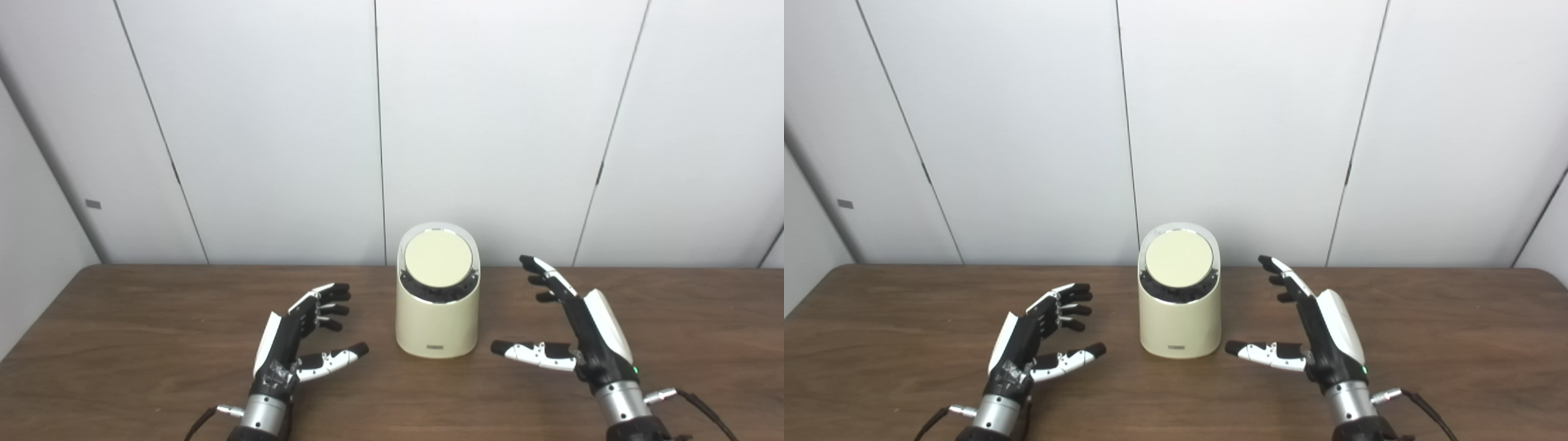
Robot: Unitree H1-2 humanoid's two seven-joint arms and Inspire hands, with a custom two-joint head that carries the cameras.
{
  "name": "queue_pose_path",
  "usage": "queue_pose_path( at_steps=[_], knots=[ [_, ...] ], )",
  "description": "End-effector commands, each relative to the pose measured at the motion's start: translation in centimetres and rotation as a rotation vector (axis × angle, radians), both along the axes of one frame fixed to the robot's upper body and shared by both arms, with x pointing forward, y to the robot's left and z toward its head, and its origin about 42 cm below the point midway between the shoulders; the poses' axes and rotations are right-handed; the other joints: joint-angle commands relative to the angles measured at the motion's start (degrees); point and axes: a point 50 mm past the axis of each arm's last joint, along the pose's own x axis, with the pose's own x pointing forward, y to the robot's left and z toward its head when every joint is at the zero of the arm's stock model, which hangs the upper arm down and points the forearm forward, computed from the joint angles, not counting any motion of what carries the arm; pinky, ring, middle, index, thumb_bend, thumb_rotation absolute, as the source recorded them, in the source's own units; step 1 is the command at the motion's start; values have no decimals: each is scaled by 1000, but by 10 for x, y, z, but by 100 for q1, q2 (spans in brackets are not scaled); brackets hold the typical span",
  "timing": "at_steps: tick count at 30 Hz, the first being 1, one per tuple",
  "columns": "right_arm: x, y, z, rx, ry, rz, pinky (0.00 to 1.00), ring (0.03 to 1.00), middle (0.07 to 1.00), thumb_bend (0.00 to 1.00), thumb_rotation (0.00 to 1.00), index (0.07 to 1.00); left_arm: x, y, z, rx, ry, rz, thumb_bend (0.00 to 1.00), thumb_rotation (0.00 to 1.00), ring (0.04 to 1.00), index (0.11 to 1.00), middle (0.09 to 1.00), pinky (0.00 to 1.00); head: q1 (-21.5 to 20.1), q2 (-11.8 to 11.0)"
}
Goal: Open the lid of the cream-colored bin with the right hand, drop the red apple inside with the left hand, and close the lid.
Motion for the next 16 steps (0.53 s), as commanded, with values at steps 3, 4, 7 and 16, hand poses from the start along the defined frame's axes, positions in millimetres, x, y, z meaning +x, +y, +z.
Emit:
queue_pose_path(
  at_steps=[3, 4, 7, 16],
  knots=[
    [4, 3, 14, 63, -95, 1, 748, 820, 863, 724, 322, 864, -7, 5, 0, 13, -5, 10, 718, 0, 702, 776, 757, 595, -4, 3],
    [4, 2, 12, 66, -88, -1, 747, 820, 863, 726, 326, 864, -7, 6, 1, 18, -6, 13, 718, 0, 702, 777, 757, 595, -4, 3],
    [4, 1, 10, 69, -73, -4, 751, 823, 867, 736, 322, 865, -7, 6, 3, 24, -10, 15, 716, 0, 708, 780, 757, 603, -23, 0],
    [1, -7, 4, 61, -59, -20, 733, 819, 856, 742, 360, 863, -8, 5, 10, 23, -11, 13, 709, 0, 717, 794, 775, 608, -92, -21]
  ],
)
